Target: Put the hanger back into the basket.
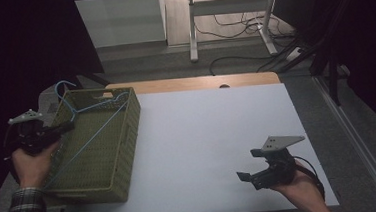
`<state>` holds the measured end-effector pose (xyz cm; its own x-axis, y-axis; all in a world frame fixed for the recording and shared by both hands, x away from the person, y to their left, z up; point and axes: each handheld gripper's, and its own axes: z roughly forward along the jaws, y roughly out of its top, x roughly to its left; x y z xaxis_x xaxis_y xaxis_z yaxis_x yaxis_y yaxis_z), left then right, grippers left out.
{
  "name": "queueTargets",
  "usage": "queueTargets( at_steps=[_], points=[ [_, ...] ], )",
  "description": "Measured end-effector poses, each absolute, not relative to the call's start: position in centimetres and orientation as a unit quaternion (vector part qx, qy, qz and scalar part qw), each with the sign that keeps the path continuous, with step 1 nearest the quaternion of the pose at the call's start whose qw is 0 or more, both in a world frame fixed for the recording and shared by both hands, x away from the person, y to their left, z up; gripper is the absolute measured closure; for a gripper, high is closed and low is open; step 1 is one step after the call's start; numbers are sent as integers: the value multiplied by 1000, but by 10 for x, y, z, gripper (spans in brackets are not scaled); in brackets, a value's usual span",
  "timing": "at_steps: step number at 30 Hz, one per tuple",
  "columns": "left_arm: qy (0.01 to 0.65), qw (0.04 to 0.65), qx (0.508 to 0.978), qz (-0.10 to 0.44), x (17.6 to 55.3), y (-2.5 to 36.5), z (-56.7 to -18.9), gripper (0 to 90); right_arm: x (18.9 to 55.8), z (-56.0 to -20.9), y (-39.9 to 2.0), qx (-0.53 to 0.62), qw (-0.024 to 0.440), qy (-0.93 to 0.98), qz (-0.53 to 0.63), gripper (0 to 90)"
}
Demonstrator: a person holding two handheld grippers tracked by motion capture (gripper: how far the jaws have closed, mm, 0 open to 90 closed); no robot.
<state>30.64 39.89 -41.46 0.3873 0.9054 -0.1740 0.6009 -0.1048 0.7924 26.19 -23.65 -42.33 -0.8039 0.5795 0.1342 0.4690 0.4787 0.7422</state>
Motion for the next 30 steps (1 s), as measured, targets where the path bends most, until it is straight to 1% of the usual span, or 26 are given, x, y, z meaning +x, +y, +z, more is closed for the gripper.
queueTargets(
  at_steps=[7,12,13,15,17,18,19,20,22,23,26,29,30],
  points=[
    [543,390,724,169,316,394,-445,872,262,-427,-236,306,64,859,405,93],
    [549,373,731,161,319,394,-451,859,263,-428,-236,306,65,859,404,92],
    [547,371,729,177,317,393,-448,846,263,-429,-237,307,65,859,405,92],
    [549,377,724,178,316,393,-447,739,263,-429,-238,309,64,857,407,92],
    [550,375,723,184,313,395,-444,722,263,-429,-238,310,64,856,408,91],
    [550,367,725,191,312,395,-443,693,263,-430,-239,313,63,855,409,92],
    [550,363,725,199,307,396,-440,631,263,-431,-240,314,64,854,410,91],
    [550,363,725,199,307,396,-440,617,263,-431,-241,314,64,854,409,91],
    [543,378,723,200,299,396,-434,552,263,-432,-242,317,66,853,409,89],
    [543,378,723,200,299,396,-434,509,263,-432,-242,317,66,853,409,89],
    [528,411,718,192,288,387,-423,380,262,-433,-246,324,69,849,412,83],
    [507,426,727,179,280,371,-416,278,261,-434,-249,329,75,846,413,67],
    [507,426,727,179,280,371,-416,259,261,-434,-250,331,76,844,415,63]
  ],
)
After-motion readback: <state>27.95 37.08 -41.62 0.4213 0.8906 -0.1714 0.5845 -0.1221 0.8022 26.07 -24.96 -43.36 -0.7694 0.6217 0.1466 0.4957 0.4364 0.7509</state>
